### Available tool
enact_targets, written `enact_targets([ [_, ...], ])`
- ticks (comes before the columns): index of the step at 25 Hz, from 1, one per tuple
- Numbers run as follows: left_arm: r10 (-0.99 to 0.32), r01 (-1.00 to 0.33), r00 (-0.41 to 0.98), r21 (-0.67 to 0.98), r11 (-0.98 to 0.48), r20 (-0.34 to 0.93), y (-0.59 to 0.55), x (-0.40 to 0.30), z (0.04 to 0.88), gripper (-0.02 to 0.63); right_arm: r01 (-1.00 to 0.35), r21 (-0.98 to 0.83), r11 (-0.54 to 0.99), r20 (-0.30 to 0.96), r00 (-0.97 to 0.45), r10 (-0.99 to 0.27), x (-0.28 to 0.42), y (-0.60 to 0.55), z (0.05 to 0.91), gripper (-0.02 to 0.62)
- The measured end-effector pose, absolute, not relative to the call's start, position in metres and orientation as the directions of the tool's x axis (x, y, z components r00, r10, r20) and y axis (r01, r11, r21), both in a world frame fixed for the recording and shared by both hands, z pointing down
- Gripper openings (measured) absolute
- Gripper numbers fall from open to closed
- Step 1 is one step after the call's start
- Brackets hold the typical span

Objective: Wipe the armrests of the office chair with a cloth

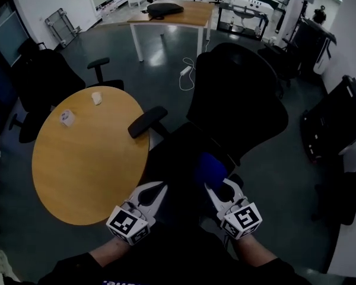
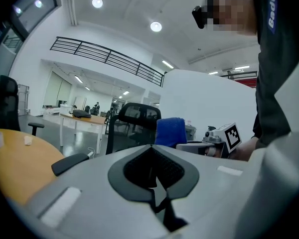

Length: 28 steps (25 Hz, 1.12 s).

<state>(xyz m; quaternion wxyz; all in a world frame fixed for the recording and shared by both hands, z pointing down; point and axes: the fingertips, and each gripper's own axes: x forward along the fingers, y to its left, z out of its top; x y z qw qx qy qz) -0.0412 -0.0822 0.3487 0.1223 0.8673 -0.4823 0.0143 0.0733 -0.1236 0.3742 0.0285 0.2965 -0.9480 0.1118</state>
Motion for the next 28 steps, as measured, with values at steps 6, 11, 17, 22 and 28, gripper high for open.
enact_targets([
  [6, -0.854, -0.865, 0.494, 0.195, -0.463, 0.162, -0.097, -0.042, 0.351, 0.014, -0.538, -0.218, 0.814, 0.117, -0.843, -0.525, 0.077, -0.144, 0.382, 0.089],
  [11, -0.864, -0.872, 0.478, 0.207, -0.444, 0.157, -0.110, -0.050, 0.351, 0.014, -0.540, -0.222, 0.812, 0.132, -0.842, -0.523, 0.074, -0.157, 0.381, 0.089],
  [17, -0.877, -0.885, 0.455, 0.187, -0.426, 0.157, -0.146, -0.088, 0.363, 0.014, -0.579, -0.199, 0.791, 0.140, -0.816, -0.561, 0.063, -0.178, 0.380, 0.089],
  [22, -0.899, -0.915, 0.396, 0.161, -0.369, 0.189, -0.189, -0.153, 0.386, 0.014, -0.605, -0.180, 0.775, 0.170, -0.796, -0.582, 0.031, -0.208, 0.383, 0.089],
  [28, -0.888, -0.936, 0.346, 0.176, -0.305, 0.304, -0.231, -0.234, 0.467, 0.014, -0.623, -0.107, 0.775, 0.246, -0.772, -0.586, -0.011, -0.261, 0.398, 0.089],
])
